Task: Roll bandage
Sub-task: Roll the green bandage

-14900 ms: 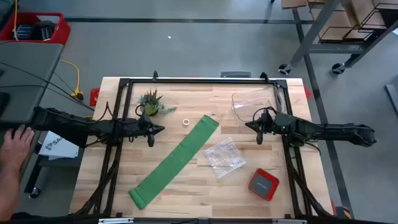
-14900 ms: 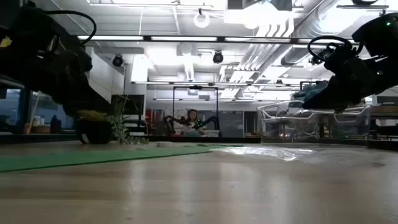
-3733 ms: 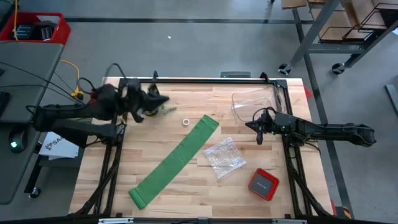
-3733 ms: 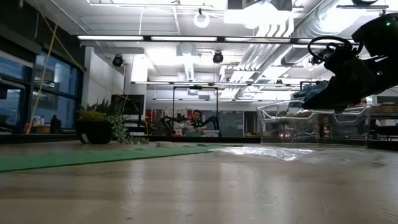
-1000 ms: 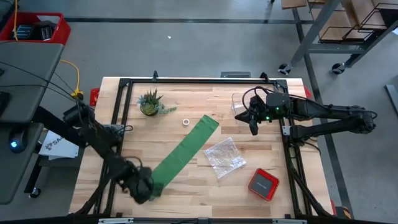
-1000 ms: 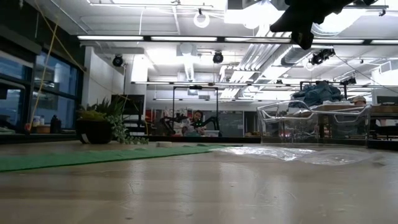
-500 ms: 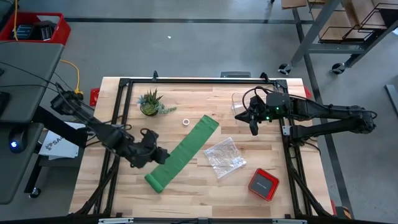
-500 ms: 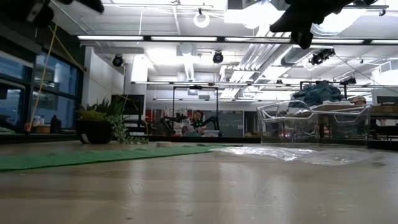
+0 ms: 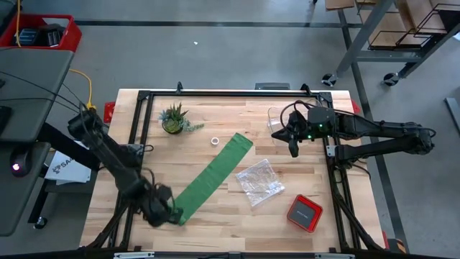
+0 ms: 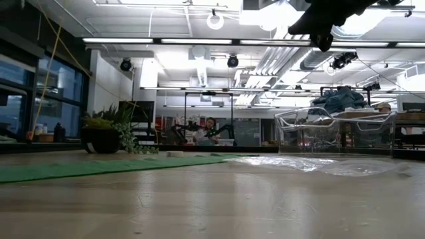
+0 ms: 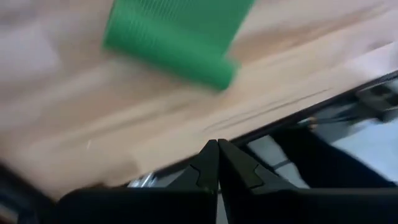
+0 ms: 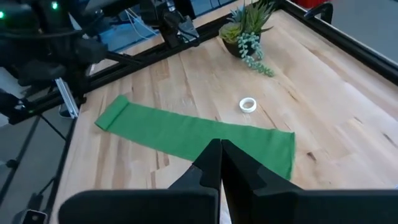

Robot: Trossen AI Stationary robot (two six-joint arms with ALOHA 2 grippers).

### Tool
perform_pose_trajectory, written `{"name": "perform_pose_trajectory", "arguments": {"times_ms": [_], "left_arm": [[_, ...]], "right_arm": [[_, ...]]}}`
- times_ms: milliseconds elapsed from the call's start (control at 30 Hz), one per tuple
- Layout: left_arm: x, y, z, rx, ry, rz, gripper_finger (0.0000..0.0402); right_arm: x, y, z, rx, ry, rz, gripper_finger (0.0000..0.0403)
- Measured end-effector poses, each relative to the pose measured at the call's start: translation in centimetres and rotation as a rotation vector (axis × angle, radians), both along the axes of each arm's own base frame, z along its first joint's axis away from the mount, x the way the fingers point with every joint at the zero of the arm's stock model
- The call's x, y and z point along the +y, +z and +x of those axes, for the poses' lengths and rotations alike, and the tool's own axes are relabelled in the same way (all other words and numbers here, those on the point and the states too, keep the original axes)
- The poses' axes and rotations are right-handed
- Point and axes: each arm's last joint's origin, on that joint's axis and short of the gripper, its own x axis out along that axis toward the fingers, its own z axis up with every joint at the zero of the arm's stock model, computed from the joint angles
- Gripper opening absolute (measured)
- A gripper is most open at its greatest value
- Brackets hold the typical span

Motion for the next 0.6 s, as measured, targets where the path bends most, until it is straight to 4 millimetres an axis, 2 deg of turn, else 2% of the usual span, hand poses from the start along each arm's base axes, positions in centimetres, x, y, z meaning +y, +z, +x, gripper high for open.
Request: {"name": "perform_pose_trajectory", "arguments": {"times_ms": [133, 300, 467, 600], "left_arm": [[-1.7, -2.0, -0.4, 0.112, 0.037, 0.001, 0.0000], [-2.6, -4.3, 0.2, 0.150, 0.031, 0.055, 0.0000], [-2.1, -5.9, 1.0, 0.208, 0.003, 0.114, 0.0000], [-1.4, -6.4, 1.5, 0.236, 0.004, 0.143, 0.0000]], "right_arm": [[-0.1, 0.0, 0.0, 0.003, -0.013, -0.030, 0.0000], [-0.1, 0.0, 0.0, 0.004, -0.025, -0.036, 0.0000], [-0.1, 0.0, 0.0, 0.004, -0.024, -0.035, 0.0000], [-0.1, 0.0, 0.0, 0.003, -0.028, -0.028, 0.0000]]}}
